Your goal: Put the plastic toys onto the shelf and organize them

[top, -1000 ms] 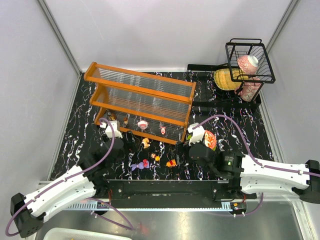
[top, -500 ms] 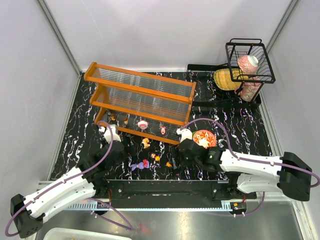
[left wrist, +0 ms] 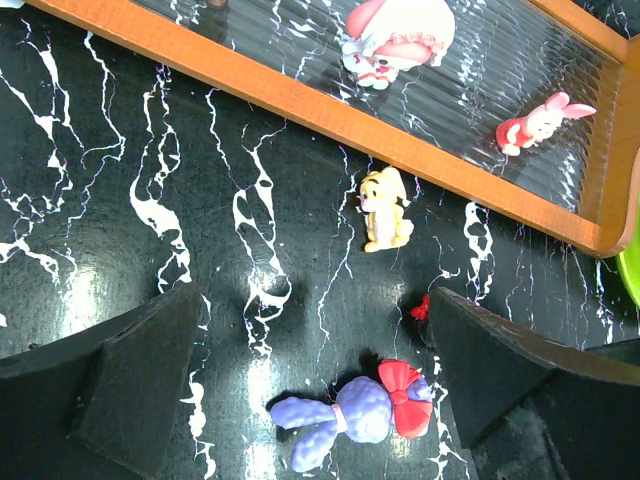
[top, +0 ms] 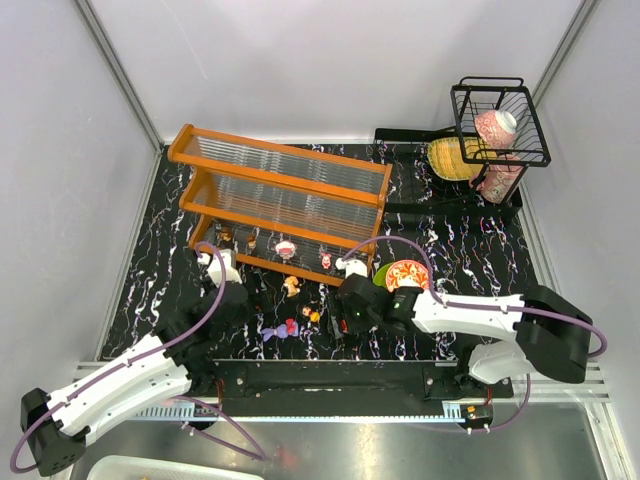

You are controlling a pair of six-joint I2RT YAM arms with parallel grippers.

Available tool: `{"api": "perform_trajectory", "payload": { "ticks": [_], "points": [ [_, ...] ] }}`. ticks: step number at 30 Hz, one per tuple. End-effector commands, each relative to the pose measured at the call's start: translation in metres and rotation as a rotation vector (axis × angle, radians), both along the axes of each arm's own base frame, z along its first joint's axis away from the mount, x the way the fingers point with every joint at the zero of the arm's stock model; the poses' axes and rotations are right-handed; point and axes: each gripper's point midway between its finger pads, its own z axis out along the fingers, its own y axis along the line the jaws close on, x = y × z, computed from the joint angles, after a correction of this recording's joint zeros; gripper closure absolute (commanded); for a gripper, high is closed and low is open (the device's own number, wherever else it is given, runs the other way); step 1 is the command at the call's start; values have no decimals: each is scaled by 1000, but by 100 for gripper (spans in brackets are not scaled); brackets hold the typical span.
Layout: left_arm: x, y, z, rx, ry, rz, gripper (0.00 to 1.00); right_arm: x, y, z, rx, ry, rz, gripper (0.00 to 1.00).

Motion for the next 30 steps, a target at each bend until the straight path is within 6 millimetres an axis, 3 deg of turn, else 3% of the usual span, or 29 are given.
{"api": "perform_trajectory", "payload": {
  "ticks": [1, 13, 30],
  "points": [
    [5, -3, 13, -29, -37, 7, 1, 12, 14, 11, 6, -14, -28, 25],
    [3, -1, 9, -32, -37, 12, 1, 18, 6, -2, -107, 0, -67, 28],
    [3, -1, 9, -39, -41, 16, 1, 9, 8, -7, -115, 42, -26, 21]
  ]
}}
